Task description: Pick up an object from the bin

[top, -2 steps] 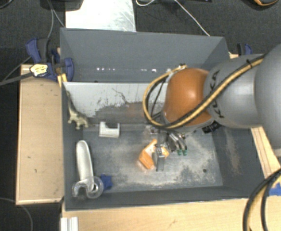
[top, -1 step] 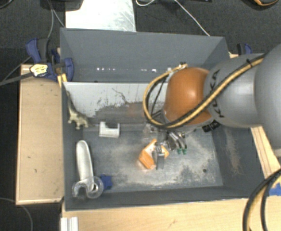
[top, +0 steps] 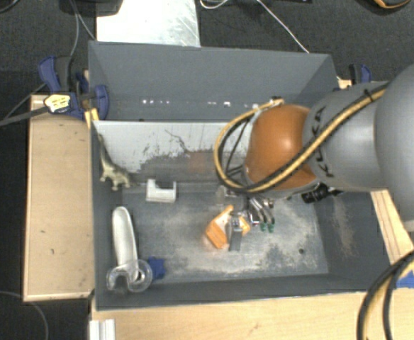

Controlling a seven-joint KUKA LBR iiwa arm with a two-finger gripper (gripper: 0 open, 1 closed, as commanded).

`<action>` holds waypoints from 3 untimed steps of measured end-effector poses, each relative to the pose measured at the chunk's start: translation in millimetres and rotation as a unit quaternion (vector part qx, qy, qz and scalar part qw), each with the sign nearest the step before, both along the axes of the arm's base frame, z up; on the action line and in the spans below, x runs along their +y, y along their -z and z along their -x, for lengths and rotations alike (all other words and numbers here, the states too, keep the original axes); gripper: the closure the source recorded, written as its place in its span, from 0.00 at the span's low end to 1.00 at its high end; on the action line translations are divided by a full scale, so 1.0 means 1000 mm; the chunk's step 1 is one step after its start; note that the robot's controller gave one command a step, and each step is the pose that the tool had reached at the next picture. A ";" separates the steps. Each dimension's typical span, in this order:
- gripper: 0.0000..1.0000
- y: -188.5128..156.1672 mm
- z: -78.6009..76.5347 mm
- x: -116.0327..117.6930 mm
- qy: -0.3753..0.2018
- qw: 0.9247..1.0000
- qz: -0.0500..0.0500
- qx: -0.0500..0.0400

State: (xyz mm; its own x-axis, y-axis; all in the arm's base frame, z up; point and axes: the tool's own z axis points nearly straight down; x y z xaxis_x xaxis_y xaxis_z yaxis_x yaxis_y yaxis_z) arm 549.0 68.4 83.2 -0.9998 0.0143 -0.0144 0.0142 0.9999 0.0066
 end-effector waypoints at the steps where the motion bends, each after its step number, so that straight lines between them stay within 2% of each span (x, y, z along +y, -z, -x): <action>1: 0.00 0.000 0.010 -0.008 -0.005 1.000 -0.002 -0.007; 2: 1.00 0.000 0.024 -0.020 0.122 0.992 -0.010 0.001; 3: 1.00 -0.002 0.023 -0.022 0.123 0.992 -0.009 -0.001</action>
Offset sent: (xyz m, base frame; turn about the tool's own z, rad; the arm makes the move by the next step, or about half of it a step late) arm -0.0291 -0.0296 -0.0132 0.2507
